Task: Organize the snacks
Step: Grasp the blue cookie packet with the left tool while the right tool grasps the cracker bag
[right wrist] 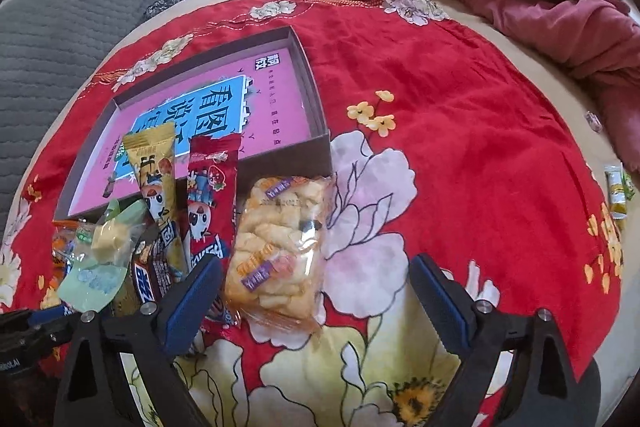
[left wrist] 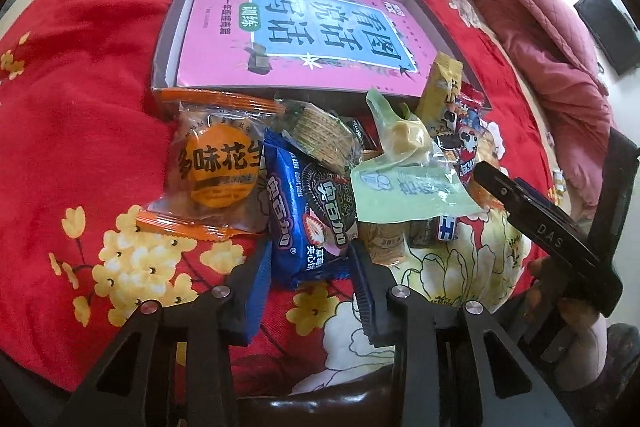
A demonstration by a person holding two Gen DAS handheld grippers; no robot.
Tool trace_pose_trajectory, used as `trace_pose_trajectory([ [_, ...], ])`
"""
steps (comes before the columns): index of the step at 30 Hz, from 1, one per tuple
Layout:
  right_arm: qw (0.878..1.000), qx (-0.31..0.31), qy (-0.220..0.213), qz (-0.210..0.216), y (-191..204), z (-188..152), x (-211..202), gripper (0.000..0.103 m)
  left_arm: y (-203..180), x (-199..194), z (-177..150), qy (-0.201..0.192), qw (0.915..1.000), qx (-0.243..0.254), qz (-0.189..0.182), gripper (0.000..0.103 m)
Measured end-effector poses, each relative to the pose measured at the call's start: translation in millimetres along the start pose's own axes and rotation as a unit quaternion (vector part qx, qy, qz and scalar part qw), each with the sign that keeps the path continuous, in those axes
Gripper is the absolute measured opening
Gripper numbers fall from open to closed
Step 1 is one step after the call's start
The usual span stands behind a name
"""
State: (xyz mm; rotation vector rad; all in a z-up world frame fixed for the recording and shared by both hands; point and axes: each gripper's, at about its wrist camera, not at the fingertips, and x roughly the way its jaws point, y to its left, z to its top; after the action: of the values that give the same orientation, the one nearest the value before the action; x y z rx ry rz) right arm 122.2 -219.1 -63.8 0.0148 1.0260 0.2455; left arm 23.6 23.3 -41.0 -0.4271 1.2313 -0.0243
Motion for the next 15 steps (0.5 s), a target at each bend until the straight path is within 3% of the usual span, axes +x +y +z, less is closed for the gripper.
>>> trace_pose_trajectory([
  [9, 1.000, -0.012, 0.018, -0.014, 5.8, 1.6, 22.5, 0.085, 3.6, 6.7, 3.5, 0.010, 0.9998, -0.017, -0.003, 0.043],
  [15, 1.000, -0.029, 0.000, 0.011, 10.1, 1.1, 18.6, 0.058, -2.1, 15.6, 7.1, 0.022, 0.9996, -0.015, 0.011, 0.048],
])
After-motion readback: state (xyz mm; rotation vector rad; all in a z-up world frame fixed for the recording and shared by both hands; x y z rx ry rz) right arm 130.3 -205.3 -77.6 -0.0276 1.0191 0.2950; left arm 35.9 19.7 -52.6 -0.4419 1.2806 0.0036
